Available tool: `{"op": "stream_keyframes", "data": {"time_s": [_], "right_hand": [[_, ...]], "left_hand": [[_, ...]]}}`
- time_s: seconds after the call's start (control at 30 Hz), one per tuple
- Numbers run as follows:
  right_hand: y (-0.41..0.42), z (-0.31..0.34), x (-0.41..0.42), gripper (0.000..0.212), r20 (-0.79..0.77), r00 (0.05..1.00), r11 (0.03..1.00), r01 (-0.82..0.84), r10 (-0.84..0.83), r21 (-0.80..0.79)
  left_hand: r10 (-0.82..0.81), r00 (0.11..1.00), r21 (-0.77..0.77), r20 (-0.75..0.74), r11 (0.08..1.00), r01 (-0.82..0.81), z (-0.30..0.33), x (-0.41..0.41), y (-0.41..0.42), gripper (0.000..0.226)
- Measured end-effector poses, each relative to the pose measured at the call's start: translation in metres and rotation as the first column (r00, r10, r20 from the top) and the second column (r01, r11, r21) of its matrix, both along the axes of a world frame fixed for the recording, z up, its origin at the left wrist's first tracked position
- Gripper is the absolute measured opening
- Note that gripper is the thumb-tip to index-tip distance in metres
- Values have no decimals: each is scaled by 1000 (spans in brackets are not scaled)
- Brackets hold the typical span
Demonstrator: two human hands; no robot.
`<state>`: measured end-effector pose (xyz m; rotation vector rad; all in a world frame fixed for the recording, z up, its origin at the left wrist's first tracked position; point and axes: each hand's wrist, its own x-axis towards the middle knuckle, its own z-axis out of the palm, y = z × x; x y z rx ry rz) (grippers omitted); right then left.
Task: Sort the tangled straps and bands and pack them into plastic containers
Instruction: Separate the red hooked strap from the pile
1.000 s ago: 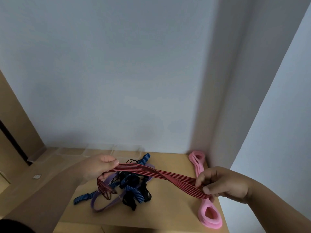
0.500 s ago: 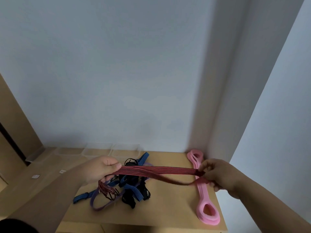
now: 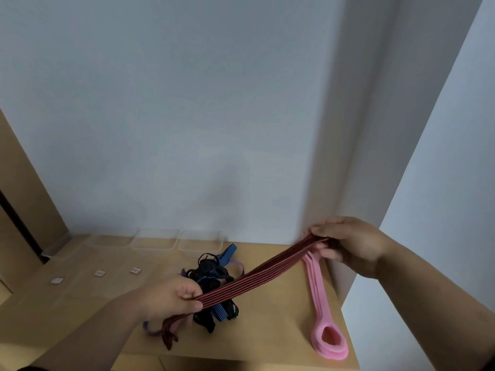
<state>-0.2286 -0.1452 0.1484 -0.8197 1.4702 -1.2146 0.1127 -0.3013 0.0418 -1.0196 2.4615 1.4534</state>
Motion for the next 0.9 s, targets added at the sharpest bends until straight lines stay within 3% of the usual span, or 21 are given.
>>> {"op": "stream_keyframes", "data": {"time_s": [0.07, 0.13, 0.23, 0.3, 0.43, 0.57, 0.67, 0.8, 0.9], "right_hand": [[0, 2, 1, 30, 195, 980, 998, -40, 47, -44], [-2, 0, -1, 33, 231, 972, 996, -28, 46, -82], [-9, -1, 4, 10, -88, 994, 996, 50, -57, -79], [-17, 2, 9, 11, -324, 941, 994, 70, -95, -87], [-36, 21, 17, 8, -527, 833, 975, 65, -170, -212], [-54, 38, 12, 8, -491, 832, 943, 106, -258, -315], [-62, 24, -10, 14, -429, 826, 911, 223, -365, -347], [-52, -27, -33, 26, -281, 860, 903, 380, -425, -201], [-41, -71, -30, 24, -211, 913, 937, 340, -349, -76]], "left_hand": [[26, 999, 56, -32, 998, -24, -7, 1, 4, 10], [55, 994, 136, -91, 990, -42, -14, 3, 6, 8], [55, 991, 234, -126, 972, -24, -15, 0, 13, 9], [0, 992, 276, -129, 960, 36, -12, -11, 22, 10], [-36, 990, 319, -137, 945, 79, -11, -40, 40, 23], [84, 965, 320, -247, 948, -1, -8, -58, 56, 13], [84, 922, 266, -377, 964, 20, 5, -65, 61, 12], [163, 792, 289, -589, 957, 18, 45, -75, 69, 18], [128, 710, 187, -693, 982, 6, 73, -94, 71, 17]]}}
